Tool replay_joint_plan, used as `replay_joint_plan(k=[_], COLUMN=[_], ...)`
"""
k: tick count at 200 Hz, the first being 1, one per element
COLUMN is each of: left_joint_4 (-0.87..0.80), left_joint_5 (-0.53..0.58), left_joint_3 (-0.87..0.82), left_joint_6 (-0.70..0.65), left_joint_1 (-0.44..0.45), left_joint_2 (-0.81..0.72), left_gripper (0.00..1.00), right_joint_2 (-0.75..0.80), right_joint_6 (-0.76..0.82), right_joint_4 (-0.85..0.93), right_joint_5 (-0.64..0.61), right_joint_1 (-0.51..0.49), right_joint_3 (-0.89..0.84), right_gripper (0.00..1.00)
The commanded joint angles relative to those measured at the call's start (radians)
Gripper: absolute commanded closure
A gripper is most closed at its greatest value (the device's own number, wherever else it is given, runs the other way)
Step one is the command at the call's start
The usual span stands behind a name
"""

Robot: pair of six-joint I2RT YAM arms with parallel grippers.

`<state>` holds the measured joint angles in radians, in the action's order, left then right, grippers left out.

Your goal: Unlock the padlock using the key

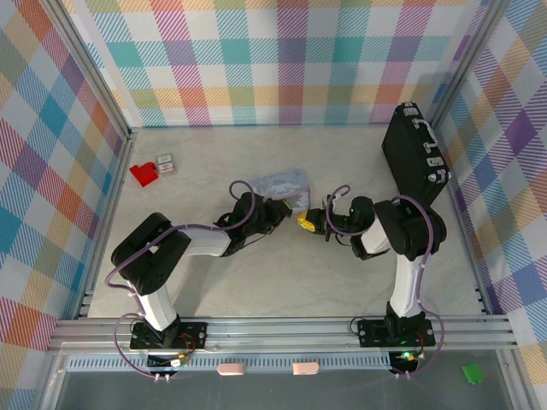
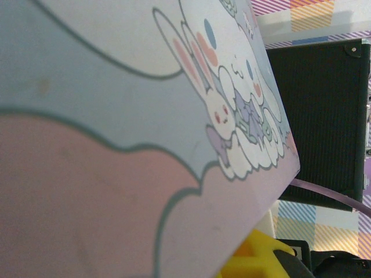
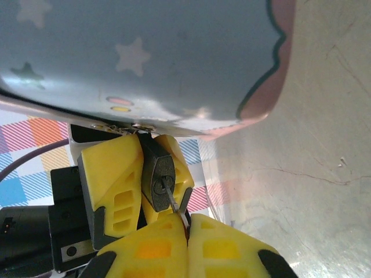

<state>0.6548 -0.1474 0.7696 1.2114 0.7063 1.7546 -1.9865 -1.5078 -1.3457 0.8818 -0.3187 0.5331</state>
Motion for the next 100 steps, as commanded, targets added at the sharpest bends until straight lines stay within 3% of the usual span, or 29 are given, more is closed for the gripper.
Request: replay_joint_plan(k=[1,100], left_joint_4=[0.113,0.105], left_joint_5=[-0.293,-0.305], left_joint_3=[0.052,0.093], left_joint_6=[0.004,0.009], left_joint_1=[0.114,0.134], left_joint_2=[-0.043,-0.023], left_gripper=[1.0,1.0], right_joint_2=[-0.015,0.044], right_joint_6=[-0.008,0.065], right_joint_4=[-0.061,-0.061], right_joint_5=[-0.086,-0.07], right_joint_1=[-0.016,-0.044], right_joint_3=[0.065,0.084], right_gripper=[1.0,1.0])
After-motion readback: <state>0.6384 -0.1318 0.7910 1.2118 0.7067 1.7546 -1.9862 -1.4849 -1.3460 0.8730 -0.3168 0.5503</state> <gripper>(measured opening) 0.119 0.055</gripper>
